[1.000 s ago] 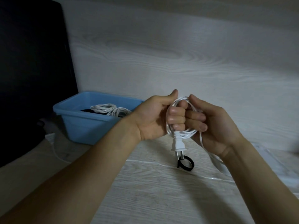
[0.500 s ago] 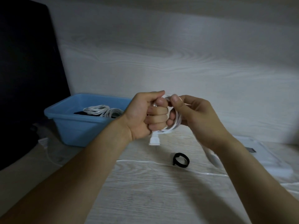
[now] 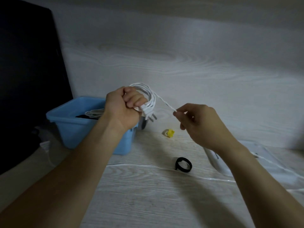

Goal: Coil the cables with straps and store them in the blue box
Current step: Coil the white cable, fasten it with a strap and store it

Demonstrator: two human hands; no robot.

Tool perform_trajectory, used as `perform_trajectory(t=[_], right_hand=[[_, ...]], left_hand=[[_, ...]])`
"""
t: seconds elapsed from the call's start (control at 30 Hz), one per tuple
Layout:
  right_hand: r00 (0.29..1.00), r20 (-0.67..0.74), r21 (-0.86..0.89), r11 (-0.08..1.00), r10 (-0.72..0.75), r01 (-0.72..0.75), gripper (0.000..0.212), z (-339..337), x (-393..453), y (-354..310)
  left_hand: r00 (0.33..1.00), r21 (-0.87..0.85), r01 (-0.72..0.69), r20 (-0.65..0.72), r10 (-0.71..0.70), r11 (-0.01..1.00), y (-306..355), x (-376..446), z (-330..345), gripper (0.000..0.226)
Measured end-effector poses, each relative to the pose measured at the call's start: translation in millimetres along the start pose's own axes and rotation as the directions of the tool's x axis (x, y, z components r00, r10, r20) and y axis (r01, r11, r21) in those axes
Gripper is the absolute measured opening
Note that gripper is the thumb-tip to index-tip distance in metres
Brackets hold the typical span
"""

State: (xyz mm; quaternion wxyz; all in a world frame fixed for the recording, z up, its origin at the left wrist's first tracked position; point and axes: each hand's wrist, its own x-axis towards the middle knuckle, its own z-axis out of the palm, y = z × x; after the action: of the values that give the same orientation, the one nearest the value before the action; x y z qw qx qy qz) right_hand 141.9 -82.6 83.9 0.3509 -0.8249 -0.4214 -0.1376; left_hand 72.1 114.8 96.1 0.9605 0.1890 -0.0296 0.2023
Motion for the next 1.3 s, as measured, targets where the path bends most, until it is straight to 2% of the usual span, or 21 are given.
perform_trajectory(t=[0.1,0.13,0.2,0.27,0.33,0.37,0.4,0.43,0.5,0.53,0.6,0.7,0.73,0.83,0.87,0.93,1.1,1.17,1.23,1.3], right_hand=[[0.991,0.134,-0.155,0.987,-0.021,0.041,0.023,9,-2,-1],[0.981,0.189,-0.195,0.978,-0.034,0.071,0.024,13,-3,-4],[0.949,0.307,-0.206,0.968,-0.075,0.143,0.02,20,-7,-11],[0.912,0.396,-0.206,0.958,-0.106,0.201,0.015,26,-11,-19],[0.9,0.419,-0.204,0.953,-0.121,0.224,0.018,30,-13,-24],[0.904,0.408,-0.201,0.954,-0.126,0.224,0.017,29,-14,-27],[0.908,0.397,-0.192,0.955,-0.134,0.225,0.017,27,-15,-30],[0.913,0.383,-0.172,0.96,-0.14,0.22,0.017,25,-16,-32],[0.925,0.356,-0.111,0.977,-0.133,0.183,0.024,18,-17,-33],[0.931,0.343,-0.093,0.982,-0.126,0.167,0.023,15,-17,-34],[0.945,0.297,-0.12,0.976,-0.138,0.181,0.016,12,-15,-31],[0.966,0.193,-0.154,0.967,-0.172,0.203,0.02,6,-9,-24],[0.972,0.163,-0.149,0.97,-0.166,0.191,0.023,2,-7,-22],[0.987,0.06,-0.101,0.983,-0.146,0.152,0.032,-6,-4,-17],[0.99,0.032,-0.064,0.988,-0.139,0.141,0.036,-7,-4,-16],[0.991,-0.009,-0.006,0.991,-0.133,0.133,0.042,-9,-3,-13],[0.994,-0.003,0.215,0.971,-0.106,0.104,0.043,-3,-2,-5],[0.995,0.009,0.226,0.97,-0.095,0.091,0.041,-3,0,0],[0.997,-0.011,0.225,0.971,-0.076,0.076,0.041,-2,1,6],[0.998,-0.048,0.24,0.969,-0.052,0.062,0.041,0,2,11]], left_hand=[[0.999,-0.066,-0.023,0.042,0.026,0.998,-2,1,3,0.049],[0.998,-0.038,-0.02,0.059,0.022,0.999,-4,0,5,0.049],[0.995,0.161,-0.086,0.069,0.075,0.983,-9,-1,8,0.036],[0.983,0.374,-0.183,0.058,0.174,0.909,-18,0,9,0.026],[0.963,0.524,-0.255,0.06,0.264,0.812,-27,2,8,0.024],[0.949,0.616,-0.29,0.086,0.303,0.733,-30,2,6,0.025],[0.932,0.727,-0.323,0.134,0.336,0.606,-32,2,3,0.026],[0.914,0.826,-0.359,0.217,0.342,0.435,-33,1,0,0.025],[0.886,0.892,-0.441,0.413,0.212,0.104,-34,-4,-5,0.017],[0.88,0.885,-0.465,0.462,0.107,0.005,-35,-5,-6,0.012],[0.883,0.871,-0.47,0.467,-0.051,-0.142,-37,-8,-8,0.009],[0.885,0.835,-0.466,0.437,-0.161,-0.292,-41,-11,-9,0.01],[0.9,0.854,-0.434,0.398,-0.175,-0.288,-41,-14,-8,0.015],[0.942,0.966,-0.247,0.219,-0.256,-0.081,-38,-22,-2,0.044],[0.937,0.977,-0.199,0.168,-0.308,-0.072,-37,-24,1,0.054],[0.912,0.978,-0.168,0.108,-0.397,-0.122,-35,-27,5,0.067],[0.897,0.996,-0.084,0.06,-0.438,-0.034,-17,-26,6,0.055],[0.891,1.0,-0.026,0.031,-0.453,0.018,-6,-25,5,0.05],[0.891,0.982,0.039,0.049,-0.452,0.185,1,-24,7,0.046],[0.901,0.896,0.084,0.119,-0.418,0.435,4,-22,11,0.046]])
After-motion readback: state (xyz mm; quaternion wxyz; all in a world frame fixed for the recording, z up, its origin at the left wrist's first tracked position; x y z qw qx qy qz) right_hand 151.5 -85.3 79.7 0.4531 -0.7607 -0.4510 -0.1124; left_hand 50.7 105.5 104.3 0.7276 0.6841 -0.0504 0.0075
